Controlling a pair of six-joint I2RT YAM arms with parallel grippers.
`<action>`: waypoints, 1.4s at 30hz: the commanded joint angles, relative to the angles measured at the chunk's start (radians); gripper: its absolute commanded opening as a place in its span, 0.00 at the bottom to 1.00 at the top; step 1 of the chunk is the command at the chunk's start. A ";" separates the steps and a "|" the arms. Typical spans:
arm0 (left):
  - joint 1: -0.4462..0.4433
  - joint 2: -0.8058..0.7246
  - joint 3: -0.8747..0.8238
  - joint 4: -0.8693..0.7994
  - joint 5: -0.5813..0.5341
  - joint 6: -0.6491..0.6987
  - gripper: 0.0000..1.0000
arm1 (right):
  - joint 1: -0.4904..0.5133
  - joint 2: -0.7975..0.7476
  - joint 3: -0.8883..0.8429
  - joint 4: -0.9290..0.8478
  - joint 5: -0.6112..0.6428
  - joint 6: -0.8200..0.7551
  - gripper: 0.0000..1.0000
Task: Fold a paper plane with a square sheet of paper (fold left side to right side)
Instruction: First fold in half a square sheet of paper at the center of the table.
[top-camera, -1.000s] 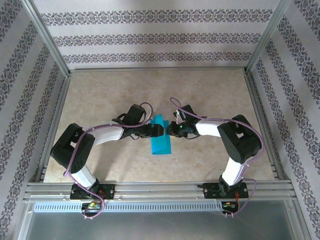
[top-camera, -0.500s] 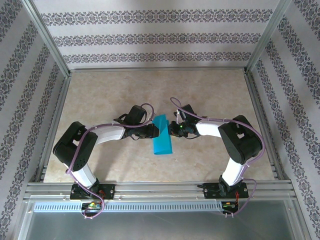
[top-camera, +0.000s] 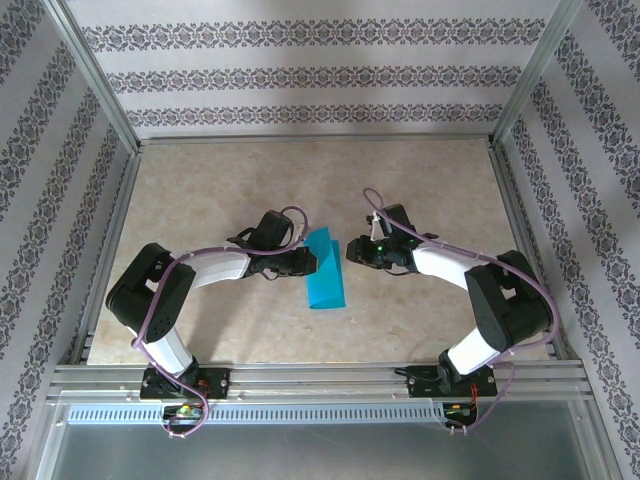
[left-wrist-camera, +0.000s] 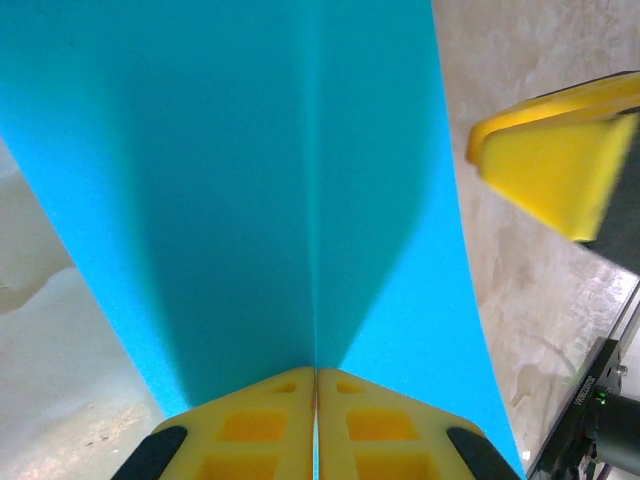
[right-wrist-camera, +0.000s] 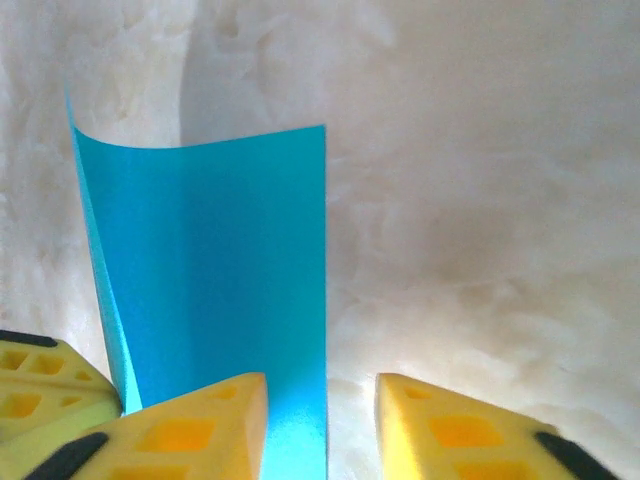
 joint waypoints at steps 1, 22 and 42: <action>-0.016 0.010 0.020 -0.025 -0.008 0.014 0.10 | -0.015 -0.058 -0.034 -0.016 -0.038 -0.032 0.43; -0.018 0.009 0.022 -0.035 -0.005 0.022 0.09 | 0.062 0.078 -0.003 0.206 -0.301 0.118 0.38; -0.018 -0.162 -0.039 -0.156 -0.241 -0.088 0.59 | 0.096 0.114 -0.026 0.123 -0.138 0.114 0.00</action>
